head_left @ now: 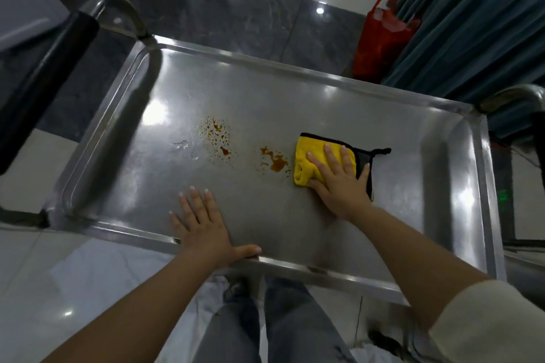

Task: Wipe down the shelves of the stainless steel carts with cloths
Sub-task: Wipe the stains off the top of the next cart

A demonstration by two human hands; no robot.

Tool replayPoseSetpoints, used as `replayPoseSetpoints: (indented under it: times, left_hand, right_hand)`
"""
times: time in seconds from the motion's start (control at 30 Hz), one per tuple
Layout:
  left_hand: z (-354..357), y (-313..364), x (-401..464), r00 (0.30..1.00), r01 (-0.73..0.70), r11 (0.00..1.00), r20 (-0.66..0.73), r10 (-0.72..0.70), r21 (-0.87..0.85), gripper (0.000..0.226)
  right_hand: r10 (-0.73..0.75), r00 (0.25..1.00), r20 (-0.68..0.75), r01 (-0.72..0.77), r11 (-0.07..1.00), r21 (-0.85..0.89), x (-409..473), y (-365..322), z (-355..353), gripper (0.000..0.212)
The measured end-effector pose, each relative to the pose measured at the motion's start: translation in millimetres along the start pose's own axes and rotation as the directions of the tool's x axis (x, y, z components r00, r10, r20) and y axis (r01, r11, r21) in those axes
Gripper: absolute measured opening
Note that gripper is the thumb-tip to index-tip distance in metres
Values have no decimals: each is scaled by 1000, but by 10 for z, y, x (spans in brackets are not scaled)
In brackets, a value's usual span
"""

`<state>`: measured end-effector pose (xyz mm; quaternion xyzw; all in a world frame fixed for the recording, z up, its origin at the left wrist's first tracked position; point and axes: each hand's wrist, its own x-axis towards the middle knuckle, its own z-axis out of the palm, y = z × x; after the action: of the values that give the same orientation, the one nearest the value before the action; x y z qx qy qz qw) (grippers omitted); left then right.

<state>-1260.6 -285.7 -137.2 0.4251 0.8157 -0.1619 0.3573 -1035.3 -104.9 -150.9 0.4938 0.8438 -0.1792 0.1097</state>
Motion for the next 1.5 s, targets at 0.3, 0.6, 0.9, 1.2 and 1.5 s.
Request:
replayPoseSetpoints:
  times: [0.3,0.6,0.9,1.2,1.5]
  left_hand:
    - [27,38,-5,999,10,1000,-38,-10,-9,160]
    - [34,84,16,999,41,999,-28,-41,-20,158]
    - [23,80,49,998,31,999,-63,-32,-20,162]
    - [62,-209,67,978,-170,983,-112,177,68,132]
    - [-256,-1155,210,902,-231,967,-350,255,108,116]
  right_hand:
    - [-49,999,20,48,997,53,1410,28,-553,54]
    - [-56,998,23,52,991,126,1810,-178,-696,50]
    - [-233,970,68,222,964,146,830,-319,-325,47]
    - [-52,999,5,51,996,78,-286,-869,257,49]
    - [65,997,-49,-63,997,55,-965,-1457,685,62]
